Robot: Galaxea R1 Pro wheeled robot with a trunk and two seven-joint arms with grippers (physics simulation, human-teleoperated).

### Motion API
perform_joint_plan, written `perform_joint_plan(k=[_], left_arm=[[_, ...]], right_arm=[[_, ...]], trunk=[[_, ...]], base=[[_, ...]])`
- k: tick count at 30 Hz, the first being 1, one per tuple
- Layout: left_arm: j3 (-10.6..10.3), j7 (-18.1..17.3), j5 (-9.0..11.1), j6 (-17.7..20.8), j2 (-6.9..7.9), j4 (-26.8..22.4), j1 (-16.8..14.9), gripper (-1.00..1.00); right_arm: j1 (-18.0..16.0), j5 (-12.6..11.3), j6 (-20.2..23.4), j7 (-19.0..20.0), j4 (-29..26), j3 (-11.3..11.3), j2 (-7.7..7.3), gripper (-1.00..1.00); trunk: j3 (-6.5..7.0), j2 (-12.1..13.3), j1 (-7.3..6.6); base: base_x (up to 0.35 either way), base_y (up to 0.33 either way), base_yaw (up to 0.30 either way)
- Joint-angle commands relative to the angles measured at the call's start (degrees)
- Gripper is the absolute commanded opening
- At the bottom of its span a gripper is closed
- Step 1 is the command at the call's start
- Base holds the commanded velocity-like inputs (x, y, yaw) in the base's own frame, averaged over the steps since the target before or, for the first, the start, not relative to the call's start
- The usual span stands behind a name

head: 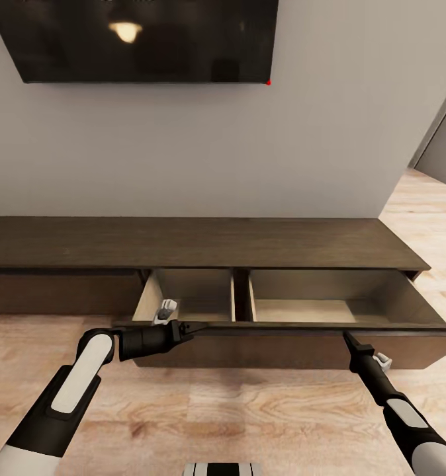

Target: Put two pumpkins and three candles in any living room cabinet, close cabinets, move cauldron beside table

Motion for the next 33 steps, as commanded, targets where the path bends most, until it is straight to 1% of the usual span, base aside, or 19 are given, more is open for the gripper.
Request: perform_joint_plan(k=[1, 33], left_arm=[[0.0, -0.6, -0.6, 0.1, 0.05, 0.0, 0.0, 1.0], [0.0, -0.6, -0.6, 0.1, 0.05, 0.0, 0.0, 1.0]], right_arm=[[-0.1, -2.0, 1.0, 0.5, -1.1, -1.4, -0.09, -1.0], [-0.1, -2.0, 1.0, 0.5, -1.0, -1.4, -0.17, -1.0]], trunk=[[-0.04, 0.0, -0.04], [-0.04, 0.0, -0.04]], base=[[-0.137, 0.0, 0.0], [-0.067, 0.0, 0.0]])
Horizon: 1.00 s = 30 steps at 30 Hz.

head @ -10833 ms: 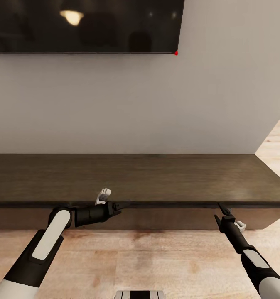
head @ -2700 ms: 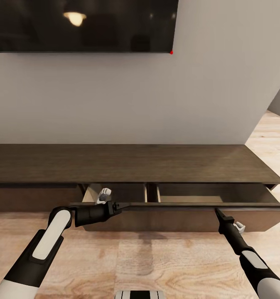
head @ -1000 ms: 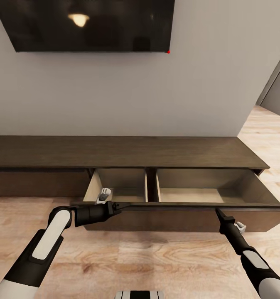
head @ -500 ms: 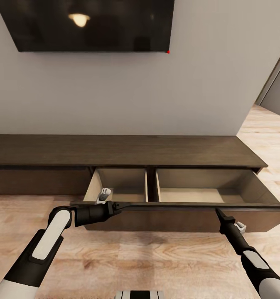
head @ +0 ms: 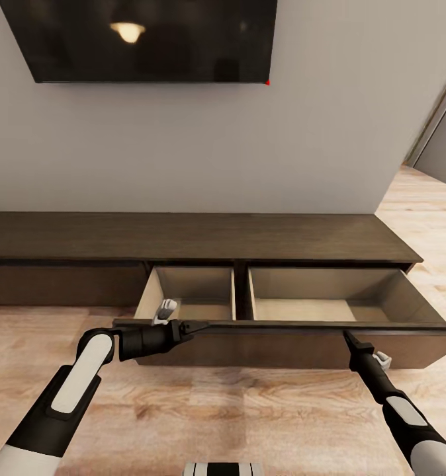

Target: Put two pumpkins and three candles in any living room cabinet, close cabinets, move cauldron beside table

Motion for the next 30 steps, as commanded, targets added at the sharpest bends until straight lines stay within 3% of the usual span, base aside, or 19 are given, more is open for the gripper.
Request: perform_joint_plan(k=[1, 15, 16, 30], left_arm=[[0.0, -0.6, -0.6, 0.1, 0.05, 0.0, 0.0, 1.0], [0.0, -0.6, -0.6, 0.1, -0.01, 0.0, 0.0, 1.0], [0.0, -0.6, -0.6, 0.1, -0.02, 0.0, 0.0, 1.0], [0.0, -0.6, -0.6, 0.1, 0.0, 0.0, 0.0, 1.0]], right_arm=[[0.1, -1.8, 1.1, 2.3, -0.1, -0.9, -0.46, -1.0], [0.1, -1.8, 1.1, 2.3, -0.1, -0.9, -0.45, -1.0], [0.1, -1.8, 1.1, 2.3, -0.1, -0.9, -0.44, 1.0], [0.1, -1.8, 1.1, 2.3, -0.1, -1.1, -0.46, 1.0]], trunk=[[-0.05, 0.0, -0.03], [-0.05, 0.0, -0.03], [-0.05, 0.0, -0.03], [-0.05, 0.0, -0.03]], base=[[-0.055, 0.0, 0.0], [-0.029, 0.0, 0.0], [-0.007, 0.0, 0.0], [-0.002, 0.0, 0.0]])
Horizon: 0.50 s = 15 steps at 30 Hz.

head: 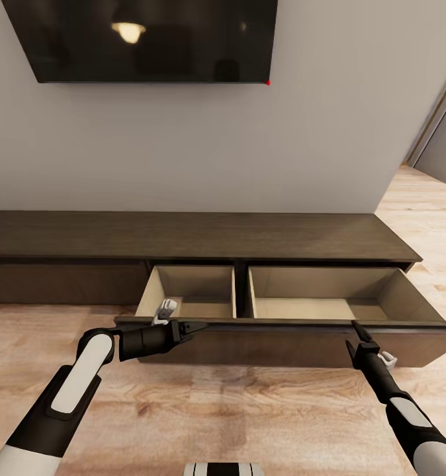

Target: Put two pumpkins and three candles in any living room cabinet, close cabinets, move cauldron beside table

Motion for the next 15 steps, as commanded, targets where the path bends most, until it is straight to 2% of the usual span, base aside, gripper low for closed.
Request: perform_joint_plan(k=[1, 15], left_arm=[[0.0, -0.6, -0.6, 0.1, 0.02, 0.0, 0.0, 1.0], [0.0, -0.6, -0.6, 0.1, 0.04, 0.0, 0.0, 1.0]], right_arm=[[0.0, -0.4, 0.5, 0.1, 0.1, -0.1, 0.0, 1.0], [0.0, -0.4, 0.5, 0.1, 0.0, 0.0, 0.0, 1.0]], trunk=[[-0.04, 0.0, -0.01], [-0.04, 0.0, -0.01]], base=[[-0.053, 0.0, 0.0], [-0.137, 0.0, 0.0]])
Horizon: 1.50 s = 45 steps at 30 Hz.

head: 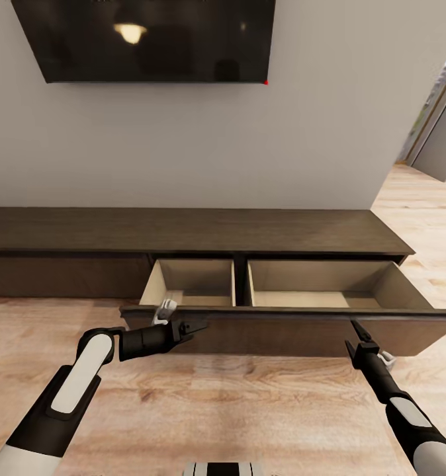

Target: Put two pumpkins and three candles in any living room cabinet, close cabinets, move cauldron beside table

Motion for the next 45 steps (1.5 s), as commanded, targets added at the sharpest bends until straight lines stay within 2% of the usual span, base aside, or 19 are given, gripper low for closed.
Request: perform_joint_plan(k=[1, 7, 19, 25, 30, 40, 45], left_arm=[[0.0, -0.6, -0.6, 0.1, 0.04, 0.0, 0.0, 1.0], [0.0, -0.7, -0.6, 0.1, 0.07, 0.0, 0.0, 1.0], [-0.1, -0.7, -0.7, 0.1, -0.01, 0.5, -0.1, 1.0], [-0.2, -0.7, -0.7, 0.1, -0.02, 0.3, -0.1, 1.0], [-0.2, -0.7, -0.6, 0.1, -0.01, 0.3, -0.1, 1.0], [-0.2, -0.8, -0.6, 0.1, 0.01, 0.2, -0.1, 1.0], [-0.2, -0.8, -0.6, 0.1, 0.03, 0.3, -0.1, 1.0]], right_arm=[[0.0, -0.4, 0.5, 0.1, 0.0, -0.1, 0.0, 1.0], [0.0, -0.4, 0.5, 0.1, 0.1, -0.1, -0.07, 1.0], [0.0, 0.2, 0.7, -0.1, 0.1, 0.1, -0.32, 1.0], [0.0, 0.4, 0.9, -0.2, 0.3, 0.1, -0.45, 1.0], [0.0, 0.5, 3.5, -0.3, 0.3, 0.1, -0.51, 1.0], [0.7, 0.5, 4.5, -2.7, 0.1, 0.1, -0.6, 1.0], [4.3, 0.4, 5.4, -2.0, -0.4, 0.1, -2.4, 1.0]], trunk=[[-0.04, 0.0, -0.02], [-0.04, 0.0, -0.02], [2.62, 0.1, -0.33], [3.69, 2.5, -1.65], [4.59, 4.6, -2.74], [6.39, 8.6, -4.94], [7.28, 10.6, -6.04]], base=[[-0.047, 0.0, 0.0], [-0.017, 0.0, 0.0], [-0.005, 0.0, 0.0], [-0.148, 0.0, 0.0], [-0.042, 0.0, 0.0], [-0.111, 0.0, 0.0], [-0.037, 0.002, 0.0]])
